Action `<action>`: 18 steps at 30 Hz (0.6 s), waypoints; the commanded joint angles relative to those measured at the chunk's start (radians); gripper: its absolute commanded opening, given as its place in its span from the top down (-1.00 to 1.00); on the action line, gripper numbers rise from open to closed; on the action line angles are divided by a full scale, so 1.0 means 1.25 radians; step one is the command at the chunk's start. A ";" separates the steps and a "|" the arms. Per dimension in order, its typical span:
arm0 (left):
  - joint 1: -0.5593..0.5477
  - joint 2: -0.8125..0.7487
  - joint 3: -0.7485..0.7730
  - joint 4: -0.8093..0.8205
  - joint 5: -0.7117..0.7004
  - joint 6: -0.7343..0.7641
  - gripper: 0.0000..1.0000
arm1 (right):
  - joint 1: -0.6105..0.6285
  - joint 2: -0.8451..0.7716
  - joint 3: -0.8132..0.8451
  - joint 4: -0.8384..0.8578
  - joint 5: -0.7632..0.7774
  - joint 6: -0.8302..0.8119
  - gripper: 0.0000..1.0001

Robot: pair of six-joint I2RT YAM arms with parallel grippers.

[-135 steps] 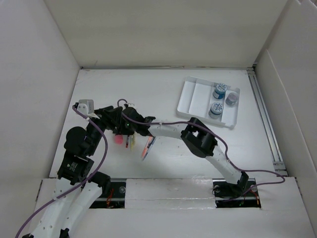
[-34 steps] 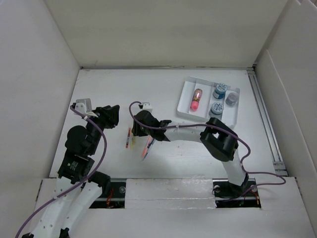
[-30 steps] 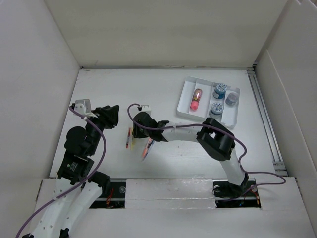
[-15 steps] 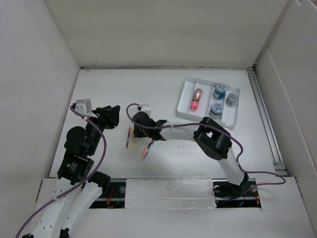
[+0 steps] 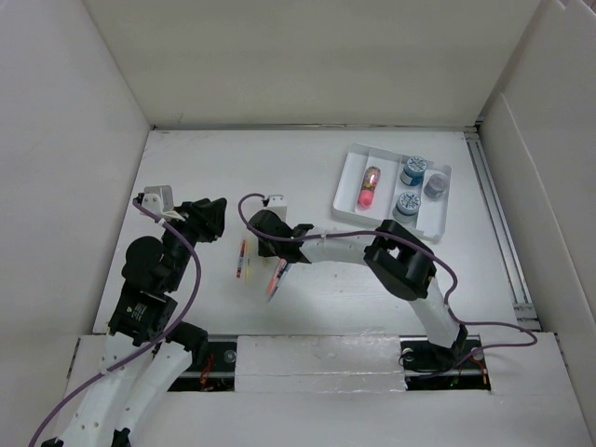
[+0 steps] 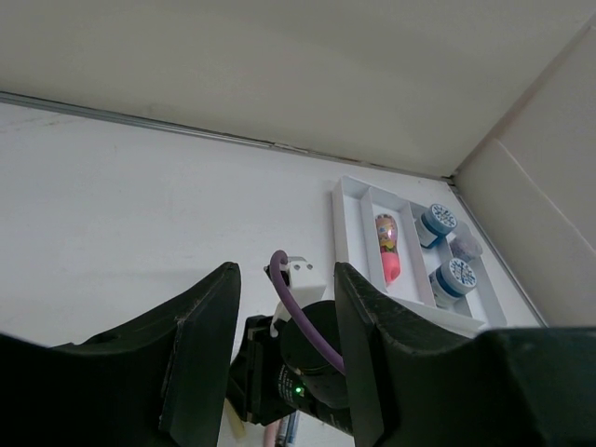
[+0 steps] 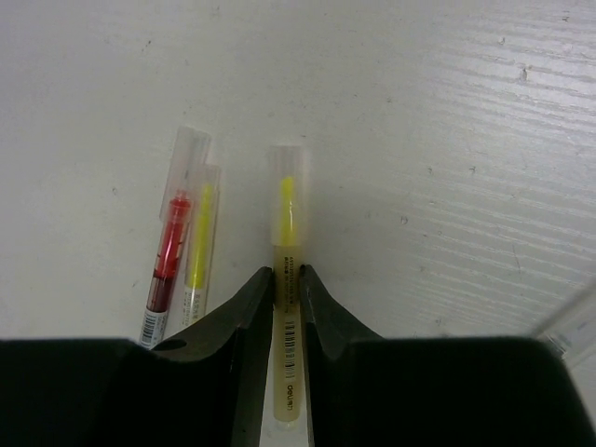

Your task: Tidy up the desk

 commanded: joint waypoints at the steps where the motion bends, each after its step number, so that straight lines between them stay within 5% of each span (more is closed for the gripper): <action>1: -0.001 0.001 0.012 0.029 0.012 -0.003 0.18 | 0.000 0.013 0.020 -0.023 0.024 -0.003 0.53; 7: -0.001 0.001 0.012 0.026 0.015 -0.004 0.18 | -0.007 0.012 0.019 0.000 0.036 0.016 0.86; 13: -0.001 0.001 0.012 0.026 0.015 -0.003 0.18 | -0.130 -0.157 -0.114 0.239 -0.127 0.060 0.90; 18: -0.001 -0.001 0.012 0.028 0.012 -0.002 0.18 | -0.232 -0.216 -0.160 0.277 -0.243 0.075 0.89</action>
